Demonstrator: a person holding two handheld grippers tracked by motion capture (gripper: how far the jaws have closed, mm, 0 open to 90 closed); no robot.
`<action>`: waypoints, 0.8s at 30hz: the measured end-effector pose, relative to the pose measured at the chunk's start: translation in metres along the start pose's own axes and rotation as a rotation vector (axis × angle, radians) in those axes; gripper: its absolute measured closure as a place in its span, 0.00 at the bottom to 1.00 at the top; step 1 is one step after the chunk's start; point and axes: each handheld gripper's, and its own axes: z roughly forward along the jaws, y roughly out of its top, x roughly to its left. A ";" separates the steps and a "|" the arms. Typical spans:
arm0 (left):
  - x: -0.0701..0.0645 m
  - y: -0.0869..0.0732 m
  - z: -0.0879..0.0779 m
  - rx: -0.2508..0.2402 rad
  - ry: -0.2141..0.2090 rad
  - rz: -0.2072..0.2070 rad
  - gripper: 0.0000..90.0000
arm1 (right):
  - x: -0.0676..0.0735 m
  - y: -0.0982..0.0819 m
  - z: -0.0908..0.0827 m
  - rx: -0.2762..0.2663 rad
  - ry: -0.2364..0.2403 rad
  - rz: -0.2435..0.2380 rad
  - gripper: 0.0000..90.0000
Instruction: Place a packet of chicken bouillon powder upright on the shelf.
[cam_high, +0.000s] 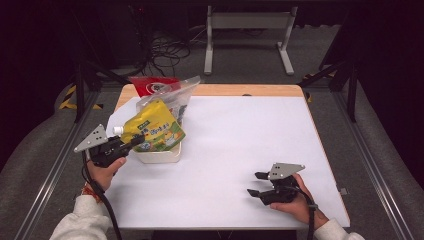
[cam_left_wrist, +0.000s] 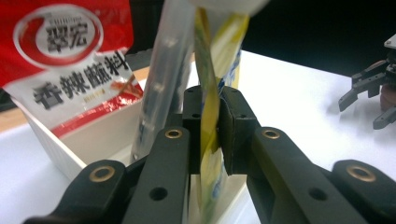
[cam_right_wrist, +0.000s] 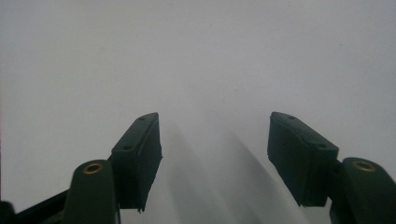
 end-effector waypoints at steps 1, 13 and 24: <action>-0.002 0.004 -0.002 0.005 0.008 0.012 0.92 | 0.000 0.000 0.000 0.001 0.002 0.001 0.38; -0.008 0.023 0.001 0.081 -0.012 0.062 0.98 | -0.001 -0.001 0.001 0.007 0.001 0.009 0.38; -0.009 0.044 0.000 0.171 0.017 0.068 0.99 | -0.001 -0.001 -0.003 -0.012 -0.008 0.015 0.38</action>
